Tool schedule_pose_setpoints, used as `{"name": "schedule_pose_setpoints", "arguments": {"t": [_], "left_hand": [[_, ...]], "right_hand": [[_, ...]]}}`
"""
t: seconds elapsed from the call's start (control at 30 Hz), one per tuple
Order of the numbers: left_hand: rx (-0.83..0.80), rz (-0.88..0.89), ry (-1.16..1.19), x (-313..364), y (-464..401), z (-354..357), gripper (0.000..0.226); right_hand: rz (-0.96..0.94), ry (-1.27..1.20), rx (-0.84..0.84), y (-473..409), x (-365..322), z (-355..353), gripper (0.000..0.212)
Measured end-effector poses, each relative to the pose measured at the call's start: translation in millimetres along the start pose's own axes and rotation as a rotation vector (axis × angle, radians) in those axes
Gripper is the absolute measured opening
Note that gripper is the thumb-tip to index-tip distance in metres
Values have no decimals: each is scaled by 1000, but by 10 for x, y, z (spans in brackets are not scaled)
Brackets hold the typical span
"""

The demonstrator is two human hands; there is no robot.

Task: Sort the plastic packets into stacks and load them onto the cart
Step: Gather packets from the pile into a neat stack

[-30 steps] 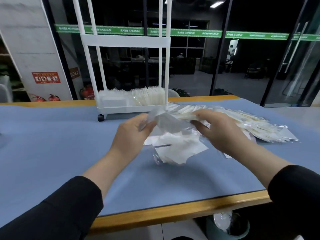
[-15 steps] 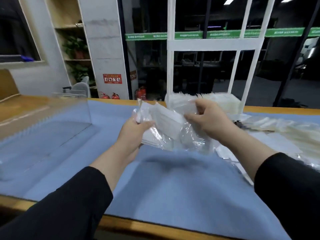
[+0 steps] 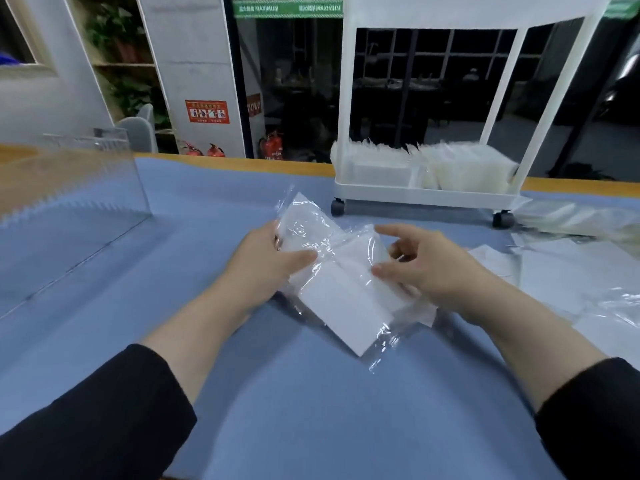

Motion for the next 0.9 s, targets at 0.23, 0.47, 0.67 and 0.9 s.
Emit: {"name": "schedule_pose_setpoints", "arguments": {"t": [0.23,0.47,0.67,0.9], "left_hand": [[34,7,105,11,-10,-56,16],[295,117,-82,73,-79,-253,66],[314,631,-24,771,241,-51,57],[142,533,-78,803,-43,620,38]], "right_hand": [[-98,-44,195,-43,-23,-274,44],[-245,-88,345,47,-214,-508,50],[-467,111,219,194,-489,-431,42],[-435,201,162,50,-272,-303,37]]}}
Point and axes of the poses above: each hand's wrist, its own y-axis away from the middle knuckle, its own z-axis out of the palm, x = y × z, the point moved 7 cm from there along -y, towards the middle knuckle, and after that the axes turned 9 degrees about x, right-handed, at the moved point
